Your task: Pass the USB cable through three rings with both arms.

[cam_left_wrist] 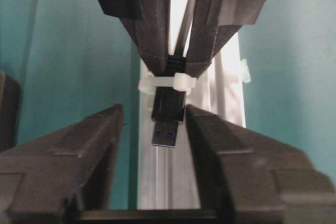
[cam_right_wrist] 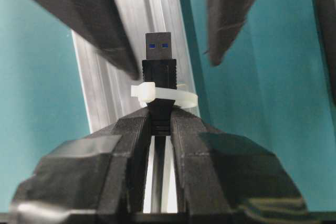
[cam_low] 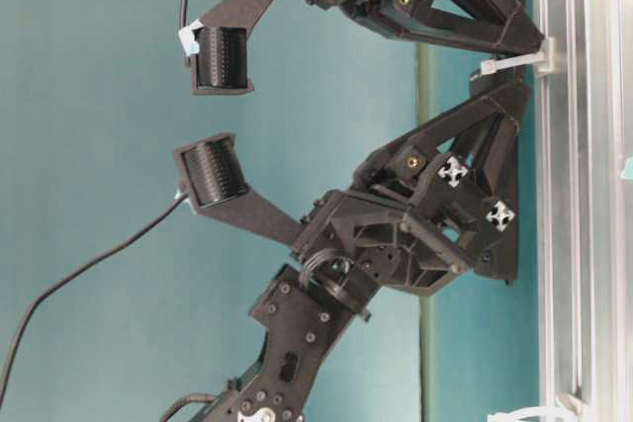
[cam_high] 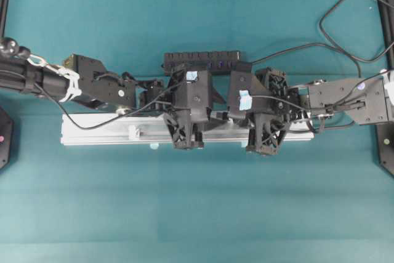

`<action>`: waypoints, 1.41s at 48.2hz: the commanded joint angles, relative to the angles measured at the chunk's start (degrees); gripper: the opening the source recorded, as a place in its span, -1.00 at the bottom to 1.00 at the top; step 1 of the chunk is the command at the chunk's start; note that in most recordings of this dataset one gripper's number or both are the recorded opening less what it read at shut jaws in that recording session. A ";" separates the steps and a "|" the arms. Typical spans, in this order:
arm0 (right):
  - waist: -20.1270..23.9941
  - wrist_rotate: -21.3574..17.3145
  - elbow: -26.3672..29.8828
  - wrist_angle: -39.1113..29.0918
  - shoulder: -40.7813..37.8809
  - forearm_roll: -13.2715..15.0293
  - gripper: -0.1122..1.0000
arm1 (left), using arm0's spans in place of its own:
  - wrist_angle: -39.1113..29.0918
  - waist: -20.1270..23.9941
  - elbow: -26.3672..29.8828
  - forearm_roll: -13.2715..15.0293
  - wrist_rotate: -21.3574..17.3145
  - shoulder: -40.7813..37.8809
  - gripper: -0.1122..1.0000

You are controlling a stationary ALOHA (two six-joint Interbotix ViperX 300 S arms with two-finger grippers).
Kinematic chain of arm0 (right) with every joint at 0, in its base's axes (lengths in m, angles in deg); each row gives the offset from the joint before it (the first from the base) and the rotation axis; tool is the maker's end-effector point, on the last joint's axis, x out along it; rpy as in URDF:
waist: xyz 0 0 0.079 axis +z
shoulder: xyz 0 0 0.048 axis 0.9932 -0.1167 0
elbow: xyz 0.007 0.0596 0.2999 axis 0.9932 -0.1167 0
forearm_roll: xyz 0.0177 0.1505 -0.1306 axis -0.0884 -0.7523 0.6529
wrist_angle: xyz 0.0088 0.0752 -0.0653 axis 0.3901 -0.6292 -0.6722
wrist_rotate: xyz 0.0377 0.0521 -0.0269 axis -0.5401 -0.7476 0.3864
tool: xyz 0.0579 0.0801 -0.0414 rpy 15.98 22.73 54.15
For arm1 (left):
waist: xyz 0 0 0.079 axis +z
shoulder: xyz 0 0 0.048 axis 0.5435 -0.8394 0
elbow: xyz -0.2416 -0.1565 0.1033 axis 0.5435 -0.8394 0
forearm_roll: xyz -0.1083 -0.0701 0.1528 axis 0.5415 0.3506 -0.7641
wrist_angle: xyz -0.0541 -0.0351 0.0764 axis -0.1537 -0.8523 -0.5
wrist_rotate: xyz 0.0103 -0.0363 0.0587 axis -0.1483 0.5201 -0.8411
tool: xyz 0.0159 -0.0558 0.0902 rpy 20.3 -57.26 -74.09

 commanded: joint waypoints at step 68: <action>-0.79 0.70 2.81 -4.66 5.80 0.88 0.44 | -4.04 -0.09 -8.17 -0.09 -0.09 9.67 -0.35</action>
